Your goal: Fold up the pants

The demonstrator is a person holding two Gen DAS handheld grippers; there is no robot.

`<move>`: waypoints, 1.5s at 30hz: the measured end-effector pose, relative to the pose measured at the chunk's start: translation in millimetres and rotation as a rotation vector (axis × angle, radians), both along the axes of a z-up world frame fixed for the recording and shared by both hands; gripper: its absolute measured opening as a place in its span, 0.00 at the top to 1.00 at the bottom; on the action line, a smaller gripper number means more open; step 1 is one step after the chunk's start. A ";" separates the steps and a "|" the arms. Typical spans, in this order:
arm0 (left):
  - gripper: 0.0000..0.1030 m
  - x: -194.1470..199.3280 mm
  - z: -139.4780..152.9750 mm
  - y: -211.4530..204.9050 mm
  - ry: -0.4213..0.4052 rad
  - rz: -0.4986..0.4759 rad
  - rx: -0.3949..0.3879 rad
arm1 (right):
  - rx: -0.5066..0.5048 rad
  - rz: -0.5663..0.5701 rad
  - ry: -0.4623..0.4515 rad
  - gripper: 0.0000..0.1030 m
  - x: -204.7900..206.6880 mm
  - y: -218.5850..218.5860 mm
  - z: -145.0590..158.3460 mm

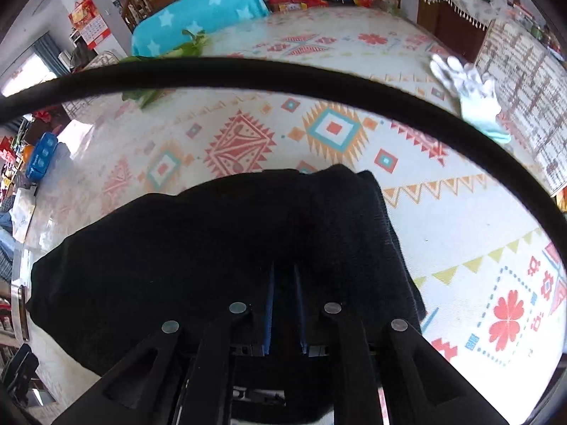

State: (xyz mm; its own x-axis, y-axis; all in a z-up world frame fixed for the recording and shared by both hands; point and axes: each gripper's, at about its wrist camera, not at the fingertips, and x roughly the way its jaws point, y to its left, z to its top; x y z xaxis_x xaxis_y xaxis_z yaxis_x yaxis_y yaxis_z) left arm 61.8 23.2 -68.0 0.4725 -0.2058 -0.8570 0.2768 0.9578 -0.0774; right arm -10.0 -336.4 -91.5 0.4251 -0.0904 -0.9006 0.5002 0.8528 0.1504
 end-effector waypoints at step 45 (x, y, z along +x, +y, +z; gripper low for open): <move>0.43 14.2 -20.2 157.7 0.042 0.347 0.019 | -0.001 0.544 0.003 0.30 23.8 238.2 12.1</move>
State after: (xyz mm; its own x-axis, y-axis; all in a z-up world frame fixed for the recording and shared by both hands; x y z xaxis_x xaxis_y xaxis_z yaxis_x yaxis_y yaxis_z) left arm 76.0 180.9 -88.2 0.4756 -0.0231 -0.8794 -0.0682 0.9957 -0.0631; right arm 13.9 -98.2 -79.4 0.4084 0.1412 -0.9018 -0.0130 0.9888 0.1489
